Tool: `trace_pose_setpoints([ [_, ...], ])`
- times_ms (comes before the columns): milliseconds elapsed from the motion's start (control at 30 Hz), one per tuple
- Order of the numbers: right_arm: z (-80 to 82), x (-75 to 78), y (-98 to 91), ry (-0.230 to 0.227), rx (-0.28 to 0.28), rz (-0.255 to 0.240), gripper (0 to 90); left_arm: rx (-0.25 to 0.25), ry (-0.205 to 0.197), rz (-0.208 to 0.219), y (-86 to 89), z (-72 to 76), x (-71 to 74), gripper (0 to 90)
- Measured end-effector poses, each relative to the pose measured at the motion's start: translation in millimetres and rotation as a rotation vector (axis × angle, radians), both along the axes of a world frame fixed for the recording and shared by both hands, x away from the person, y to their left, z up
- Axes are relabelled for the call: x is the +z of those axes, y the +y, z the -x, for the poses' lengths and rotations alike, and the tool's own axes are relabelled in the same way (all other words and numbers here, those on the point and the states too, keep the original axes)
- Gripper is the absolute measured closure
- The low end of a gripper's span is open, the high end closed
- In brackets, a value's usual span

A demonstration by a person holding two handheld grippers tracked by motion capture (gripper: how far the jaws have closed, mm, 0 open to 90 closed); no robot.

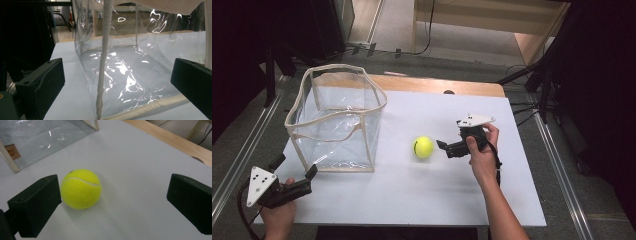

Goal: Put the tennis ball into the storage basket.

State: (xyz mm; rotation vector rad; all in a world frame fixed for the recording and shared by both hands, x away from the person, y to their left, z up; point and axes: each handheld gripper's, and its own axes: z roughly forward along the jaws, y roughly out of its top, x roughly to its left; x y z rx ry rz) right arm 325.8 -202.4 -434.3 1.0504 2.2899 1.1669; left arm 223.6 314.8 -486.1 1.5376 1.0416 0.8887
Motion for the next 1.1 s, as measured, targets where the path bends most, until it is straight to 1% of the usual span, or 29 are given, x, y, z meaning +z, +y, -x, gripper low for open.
trace_pose_setpoints([
  [33,-1.1,0.1,1.4,-0.002,0.010,0.003,0.0,0.001,0.001,-0.002,-0.3,0.2,0.0,0.0],
  [133,-2.9,0.5,5.9,0.004,0.014,0.011,0.0,0.000,0.001,-0.002,-0.6,0.1,0.0,0.0],
  [267,-6.3,0.1,11.9,0.021,0.026,0.019,0.0,-0.003,0.000,-0.001,0.1,0.2,0.0,0.0],
  [300,-7.8,-0.2,13.2,0.018,0.034,0.026,0.0,-0.003,0.000,0.000,0.0,0.2,-0.1,0.0],
  [433,-11.8,0.5,20.8,0.038,0.060,0.065,0.0,-0.003,-0.001,0.001,-0.4,0.4,-0.2,0.0],
  [467,-13.0,0.8,22.5,0.038,0.062,0.070,0.0,-0.002,0.000,-0.001,-0.3,0.4,-0.1,0.0],
  [533,-14.7,1.6,26.1,0.052,0.069,0.078,0.0,-0.002,0.001,-0.001,-0.4,0.4,-0.1,0.0],
  [733,-21.6,3.5,37.3,0.054,0.102,0.100,0.0,-0.008,0.000,-0.008,-0.9,0.1,-0.3,0.0],
  [800,-23.4,4.1,41.3,0.068,0.109,0.103,0.0,-0.008,0.000,-0.006,-0.9,0.1,-0.3,0.0],
  [900,-27.1,4.0,46.4,0.073,0.131,0.123,0.0,-0.006,0.003,-0.005,-0.7,0.3,-0.2,0.0],
  [1100,-33.6,1.0,55.8,0.105,0.166,0.145,0.0,-0.008,0.001,-0.001,-0.4,0.2,-0.2,0.0],
])
